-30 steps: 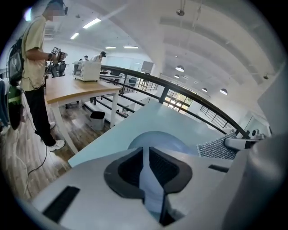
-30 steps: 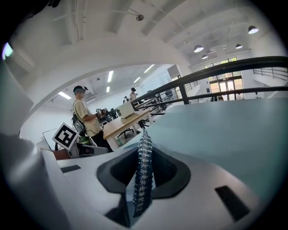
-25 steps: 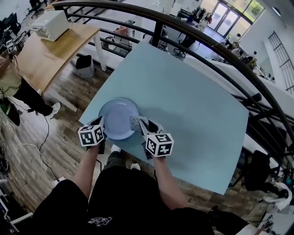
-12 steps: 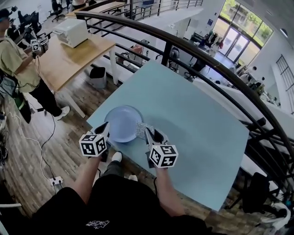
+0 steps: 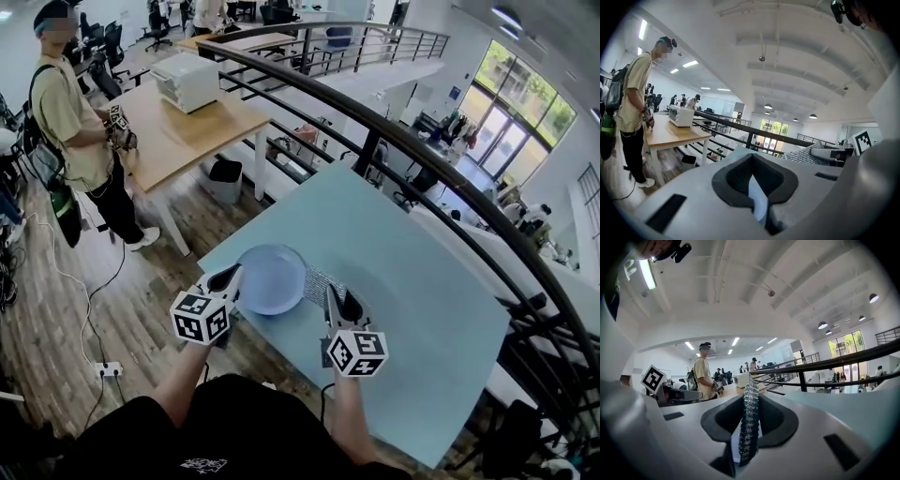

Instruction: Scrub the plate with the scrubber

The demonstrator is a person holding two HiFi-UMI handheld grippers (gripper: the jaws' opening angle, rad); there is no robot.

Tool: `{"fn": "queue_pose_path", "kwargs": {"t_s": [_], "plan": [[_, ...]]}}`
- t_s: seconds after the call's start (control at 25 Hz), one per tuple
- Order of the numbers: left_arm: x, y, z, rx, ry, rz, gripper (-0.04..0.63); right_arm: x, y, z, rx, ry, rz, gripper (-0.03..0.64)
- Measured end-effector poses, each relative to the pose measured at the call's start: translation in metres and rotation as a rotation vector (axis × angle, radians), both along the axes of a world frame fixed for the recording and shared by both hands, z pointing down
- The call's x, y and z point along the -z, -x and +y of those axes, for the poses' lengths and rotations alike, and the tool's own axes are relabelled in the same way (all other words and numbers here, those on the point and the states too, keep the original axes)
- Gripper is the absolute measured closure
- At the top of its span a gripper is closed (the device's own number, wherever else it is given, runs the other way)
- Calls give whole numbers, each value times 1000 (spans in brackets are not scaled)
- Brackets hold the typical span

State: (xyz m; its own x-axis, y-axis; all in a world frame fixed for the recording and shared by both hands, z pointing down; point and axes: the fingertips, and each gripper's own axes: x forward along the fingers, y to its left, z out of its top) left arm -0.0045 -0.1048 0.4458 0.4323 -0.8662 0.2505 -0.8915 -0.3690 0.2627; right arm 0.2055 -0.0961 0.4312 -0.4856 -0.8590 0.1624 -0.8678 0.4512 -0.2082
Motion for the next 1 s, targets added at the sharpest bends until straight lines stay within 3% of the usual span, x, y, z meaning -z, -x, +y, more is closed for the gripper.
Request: {"fn": "queue_pose_path", "kwargs": {"t_s": [0.6, 1.0], "plan": [[93, 39, -6, -38, -212, -15, 588, 97, 30, 2, -66, -223, -11, 531], [140, 66, -5, -83, -346, -55, 588, 124, 57, 10, -106, -274, 3, 532]]}}
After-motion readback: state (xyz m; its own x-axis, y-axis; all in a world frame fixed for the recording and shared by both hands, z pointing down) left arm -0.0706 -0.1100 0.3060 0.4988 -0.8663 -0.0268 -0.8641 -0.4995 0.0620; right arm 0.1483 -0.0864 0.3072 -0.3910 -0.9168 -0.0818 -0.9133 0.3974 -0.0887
